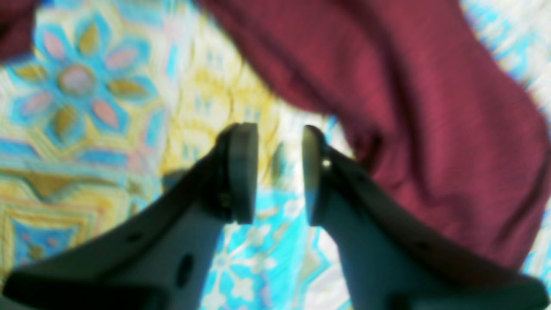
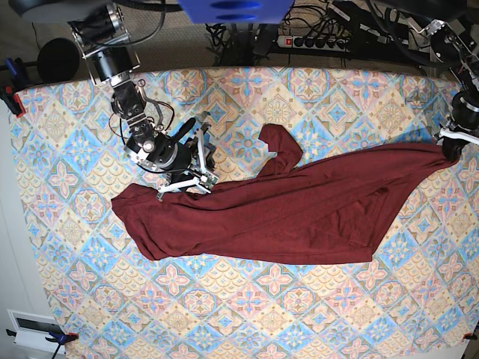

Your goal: Layout the t-shirt on the table in an organized manner, then fold the t-shirt properly

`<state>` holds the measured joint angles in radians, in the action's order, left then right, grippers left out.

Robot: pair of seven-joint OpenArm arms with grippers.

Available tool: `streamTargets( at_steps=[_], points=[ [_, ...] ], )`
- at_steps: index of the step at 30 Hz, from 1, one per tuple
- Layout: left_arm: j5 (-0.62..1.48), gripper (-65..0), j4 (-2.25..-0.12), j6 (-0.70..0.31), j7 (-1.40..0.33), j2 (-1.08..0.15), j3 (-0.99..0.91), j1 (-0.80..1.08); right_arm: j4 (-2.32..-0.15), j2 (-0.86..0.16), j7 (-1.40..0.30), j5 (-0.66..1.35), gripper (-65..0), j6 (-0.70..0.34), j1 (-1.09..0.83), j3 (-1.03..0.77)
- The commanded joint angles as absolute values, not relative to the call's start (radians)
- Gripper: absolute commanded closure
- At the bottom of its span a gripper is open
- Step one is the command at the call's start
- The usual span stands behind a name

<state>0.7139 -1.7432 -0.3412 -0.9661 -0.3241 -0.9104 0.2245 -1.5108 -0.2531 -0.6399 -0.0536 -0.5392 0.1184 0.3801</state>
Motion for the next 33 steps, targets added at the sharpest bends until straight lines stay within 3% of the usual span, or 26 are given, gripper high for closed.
streamTargets(
  at_steps=[1, 18, 24, 33],
  points=[
    [0.728, 0.0, -1.765, -0.343, -0.944, -0.346, -0.917, 0.222, -1.515, -0.26, -0.622, -0.05, -20.9, -0.532, 0.136, 0.375],
    [0.728, 0.0, -1.762, -0.343, -0.944, -0.344, -0.914, 0.22, -1.392, -0.257, -0.616, -0.05, -22.4, -0.53, 0.236, 0.475],
    [0.728, 0.0, -1.761, -0.343, -0.944, -0.344, -0.914, 0.22, -1.371, -0.177, -0.616, -0.051, -22.6, -0.53, 0.24, 0.475],
    [0.728, 0.0, -1.758, -0.343, -0.944, -0.343, -0.914, 0.22, -1.432, -0.173, -0.705, -0.042, -22.6, -0.53, 0.237, 0.466]
  ],
)
